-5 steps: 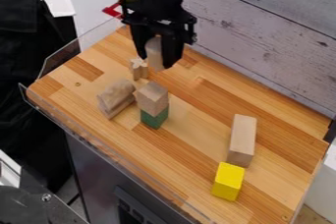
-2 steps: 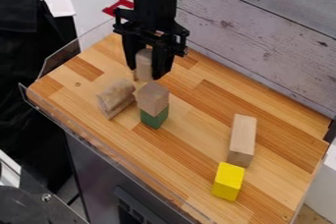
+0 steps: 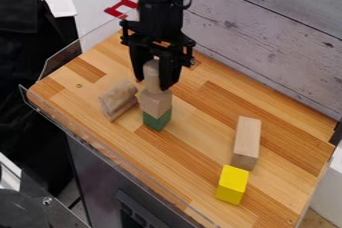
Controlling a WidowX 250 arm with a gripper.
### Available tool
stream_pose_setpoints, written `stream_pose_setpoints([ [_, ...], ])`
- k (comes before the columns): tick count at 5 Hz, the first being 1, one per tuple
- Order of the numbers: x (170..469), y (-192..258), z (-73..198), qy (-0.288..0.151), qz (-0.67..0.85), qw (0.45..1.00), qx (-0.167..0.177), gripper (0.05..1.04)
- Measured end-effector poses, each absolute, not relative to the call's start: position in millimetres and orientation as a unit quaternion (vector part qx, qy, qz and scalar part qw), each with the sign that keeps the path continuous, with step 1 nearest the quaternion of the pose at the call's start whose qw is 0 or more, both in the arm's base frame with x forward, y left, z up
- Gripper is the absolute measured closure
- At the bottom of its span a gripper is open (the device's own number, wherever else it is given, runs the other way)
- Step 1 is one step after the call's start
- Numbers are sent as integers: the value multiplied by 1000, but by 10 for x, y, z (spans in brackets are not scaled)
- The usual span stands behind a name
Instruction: Put the cylinder on top of the tower
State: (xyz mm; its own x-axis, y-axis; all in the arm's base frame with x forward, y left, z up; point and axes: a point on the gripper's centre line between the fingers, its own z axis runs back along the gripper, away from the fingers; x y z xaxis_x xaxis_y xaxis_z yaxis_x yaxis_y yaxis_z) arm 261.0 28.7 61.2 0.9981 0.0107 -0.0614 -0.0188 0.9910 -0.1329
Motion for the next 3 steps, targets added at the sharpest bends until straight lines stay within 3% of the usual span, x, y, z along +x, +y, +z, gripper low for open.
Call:
stream_pose_setpoints([
  [3,2614,303,523,38,6,996,-74,526],
])
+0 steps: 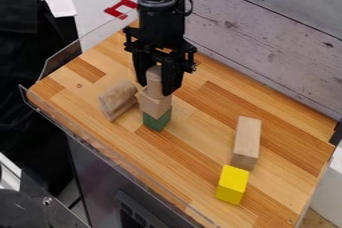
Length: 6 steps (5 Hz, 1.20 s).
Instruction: Put the cylinder on top of the tower
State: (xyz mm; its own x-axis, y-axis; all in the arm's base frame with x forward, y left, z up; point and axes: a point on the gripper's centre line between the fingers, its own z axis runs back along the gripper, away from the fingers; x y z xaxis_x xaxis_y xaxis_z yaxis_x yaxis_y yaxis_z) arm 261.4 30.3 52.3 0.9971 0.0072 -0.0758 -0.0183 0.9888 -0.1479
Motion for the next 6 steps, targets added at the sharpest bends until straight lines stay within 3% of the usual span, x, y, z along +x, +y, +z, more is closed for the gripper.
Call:
stream_pose_setpoints([
  [1,2600,312,524,42,10,996,-73,476],
  [2,2554,324,550,55,19,996,-67,181],
  [3,2634,348,855,12,27,998,-47,78],
  [4,2703,382,1078,-12,30,999,-31,83],
  [6,2839,289,1214,-23,7,999,-31,83],
])
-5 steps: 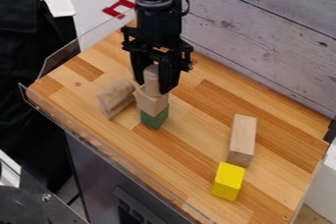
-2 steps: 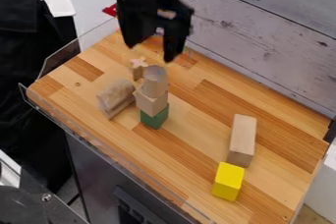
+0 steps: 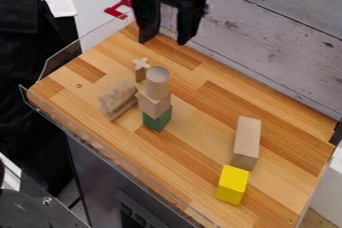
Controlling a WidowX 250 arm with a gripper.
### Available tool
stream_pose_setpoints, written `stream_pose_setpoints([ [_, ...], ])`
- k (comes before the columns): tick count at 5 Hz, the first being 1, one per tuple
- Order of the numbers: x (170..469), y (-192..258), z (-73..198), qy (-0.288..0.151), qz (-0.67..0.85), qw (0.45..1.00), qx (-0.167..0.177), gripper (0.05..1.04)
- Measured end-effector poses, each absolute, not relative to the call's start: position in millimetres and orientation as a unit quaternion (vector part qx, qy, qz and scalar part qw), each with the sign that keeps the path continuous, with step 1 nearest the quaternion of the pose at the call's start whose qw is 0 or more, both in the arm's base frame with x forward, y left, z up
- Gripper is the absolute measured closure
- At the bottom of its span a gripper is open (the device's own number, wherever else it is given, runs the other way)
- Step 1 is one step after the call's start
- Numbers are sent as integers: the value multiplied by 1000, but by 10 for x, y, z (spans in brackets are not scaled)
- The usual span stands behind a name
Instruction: Put the cylinder on top of the tower
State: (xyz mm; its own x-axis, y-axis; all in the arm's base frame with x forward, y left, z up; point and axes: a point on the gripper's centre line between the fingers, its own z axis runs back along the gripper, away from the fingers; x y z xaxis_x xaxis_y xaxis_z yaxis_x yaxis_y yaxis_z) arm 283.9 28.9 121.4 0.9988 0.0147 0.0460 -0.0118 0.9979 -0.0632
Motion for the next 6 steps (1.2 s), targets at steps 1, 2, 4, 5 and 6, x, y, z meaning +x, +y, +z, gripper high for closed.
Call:
stream_pose_setpoints([
  [1,2895,285,1150,-20,15,1000,-18,83],
  [2,2923,275,1141,-25,18,999,-19,83],
  [4,2951,313,1066,-22,28,999,-21,83],
  [5,2968,366,990,-19,39,999,-30,83],
  [6,2975,514,905,-16,61,997,-35,83],
])
